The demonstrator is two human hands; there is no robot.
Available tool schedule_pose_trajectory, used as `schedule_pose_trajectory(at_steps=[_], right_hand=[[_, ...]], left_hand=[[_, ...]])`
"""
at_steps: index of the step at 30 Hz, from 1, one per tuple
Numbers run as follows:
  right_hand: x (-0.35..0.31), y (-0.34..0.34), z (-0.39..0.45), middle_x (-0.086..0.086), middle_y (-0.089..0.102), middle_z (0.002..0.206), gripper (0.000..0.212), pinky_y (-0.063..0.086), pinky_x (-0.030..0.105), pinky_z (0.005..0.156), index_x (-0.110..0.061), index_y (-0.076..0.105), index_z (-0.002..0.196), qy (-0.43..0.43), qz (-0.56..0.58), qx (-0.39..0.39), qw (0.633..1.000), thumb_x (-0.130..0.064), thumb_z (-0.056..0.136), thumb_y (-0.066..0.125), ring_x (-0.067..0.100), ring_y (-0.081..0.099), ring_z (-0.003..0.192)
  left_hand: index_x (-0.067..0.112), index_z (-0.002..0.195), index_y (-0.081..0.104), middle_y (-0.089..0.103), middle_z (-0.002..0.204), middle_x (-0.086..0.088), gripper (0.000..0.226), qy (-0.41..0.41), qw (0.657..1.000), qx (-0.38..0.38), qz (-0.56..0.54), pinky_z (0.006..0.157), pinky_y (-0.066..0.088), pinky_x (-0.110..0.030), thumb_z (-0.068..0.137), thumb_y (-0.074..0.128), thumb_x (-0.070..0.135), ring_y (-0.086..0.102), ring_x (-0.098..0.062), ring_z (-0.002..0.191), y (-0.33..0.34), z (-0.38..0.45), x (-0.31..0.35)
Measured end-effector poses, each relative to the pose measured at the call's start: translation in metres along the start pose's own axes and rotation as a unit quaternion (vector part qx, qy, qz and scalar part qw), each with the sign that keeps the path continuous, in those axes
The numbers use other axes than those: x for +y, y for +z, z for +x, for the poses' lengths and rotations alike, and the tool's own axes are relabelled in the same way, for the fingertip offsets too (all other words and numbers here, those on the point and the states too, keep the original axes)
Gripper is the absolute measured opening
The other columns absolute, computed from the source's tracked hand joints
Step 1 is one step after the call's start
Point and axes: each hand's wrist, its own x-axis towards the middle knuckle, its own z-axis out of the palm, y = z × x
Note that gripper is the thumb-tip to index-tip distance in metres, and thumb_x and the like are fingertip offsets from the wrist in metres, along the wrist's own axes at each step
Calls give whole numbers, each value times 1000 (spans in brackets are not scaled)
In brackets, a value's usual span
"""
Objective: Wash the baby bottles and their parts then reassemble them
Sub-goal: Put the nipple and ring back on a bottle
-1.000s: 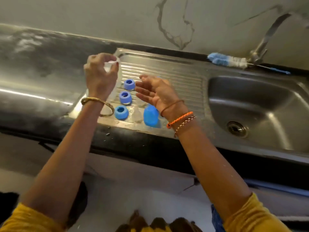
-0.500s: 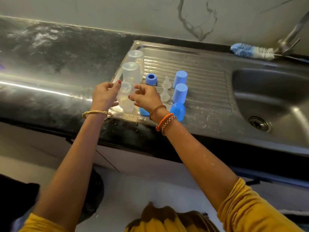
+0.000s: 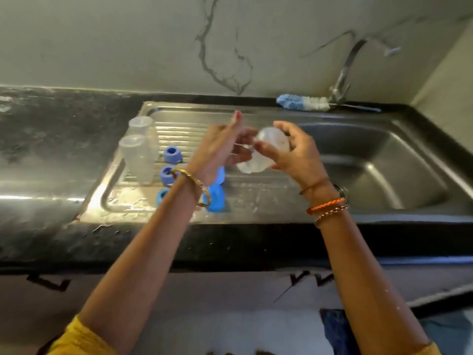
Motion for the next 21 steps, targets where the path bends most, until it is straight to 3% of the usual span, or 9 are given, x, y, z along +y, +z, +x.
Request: schedule_pose_trajectory(at_steps=[4, 7, 10, 12, 13, 15, 16, 18, 21], right_hand=[[36, -80, 2, -3, 59, 100, 43, 51, 29, 79, -17, 60, 106, 56, -98, 125, 986, -30, 70, 78, 14, 56, 96], [41, -135, 7, 10, 62, 110, 43, 56, 35, 74, -14, 59, 105, 76, 128, 151, 977, -30, 70, 77, 25, 61, 103], [58, -174, 11, 16, 54, 126, 47, 55, 35, 80, -8, 52, 119, 43, 397, 144, 905, -40, 84, 58, 27, 58, 110], [87, -174, 15, 17, 53, 130, 45, 53, 32, 83, -8, 51, 123, 167, 318, 153, 921, -40, 92, 47, 28, 56, 111], [95, -167, 14, 16, 56, 127, 48, 52, 34, 84, -7, 53, 121, 258, 272, 188, 908, -41, 88, 56, 29, 57, 109], [119, -153, 10, 12, 62, 113, 45, 52, 37, 83, -7, 59, 110, 296, 91, 307, 900, -34, 77, 71, 28, 59, 100], [126, -149, 9, 10, 63, 105, 35, 54, 39, 79, -8, 60, 102, 294, 84, 301, 903, -31, 78, 71, 25, 60, 94], [128, -145, 5, 5, 61, 92, 15, 55, 31, 66, -12, 60, 89, 289, 249, 268, 885, -27, 85, 64, 15, 60, 81], [127, -127, 1, 3, 63, 87, 24, 42, 15, 50, -15, 64, 94, 262, 371, 138, 880, -37, 85, 57, 8, 53, 66]], left_hand=[[13, 81, 61, 61, 77, -2, 34, -37, 998, -24, -46, 55, 51, -17, 99, 40, 32, 56, -12, 63, 76, 23, -24], [15, 84, 59, 61, 75, 0, 24, -88, 991, -67, -74, 51, 50, -18, 97, 45, 29, 56, -12, 59, 112, 32, -33], [13, 88, 60, 66, 66, 0, 20, -152, 967, -104, -178, 51, 51, -20, 96, 47, 26, 61, -10, 50, 137, 40, -46], [13, 85, 59, 64, 63, 1, 16, -181, 967, -73, -164, 47, 50, -17, 95, 51, 22, 59, -8, 45, 151, 45, -62], [14, 82, 58, 63, 63, 2, 15, -196, 970, -56, -131, 46, 49, -17, 94, 53, 20, 56, -9, 45, 157, 46, -70], [13, 80, 55, 59, 68, 1, 15, -225, 970, -39, -84, 45, 47, -16, 93, 54, 20, 53, -11, 53, 163, 46, -85], [12, 81, 55, 58, 72, 0, 14, -234, 968, -40, -83, 46, 47, -17, 93, 55, 20, 52, -12, 56, 163, 47, -89], [10, 87, 55, 58, 76, -2, 16, -246, 962, -49, -105, 48, 49, -19, 91, 58, 25, 52, -14, 61, 163, 48, -92], [10, 87, 60, 59, 80, -2, 20, -206, 967, -59, -136, 56, 50, -20, 88, 59, 30, 54, -14, 66, 161, 50, -87]])
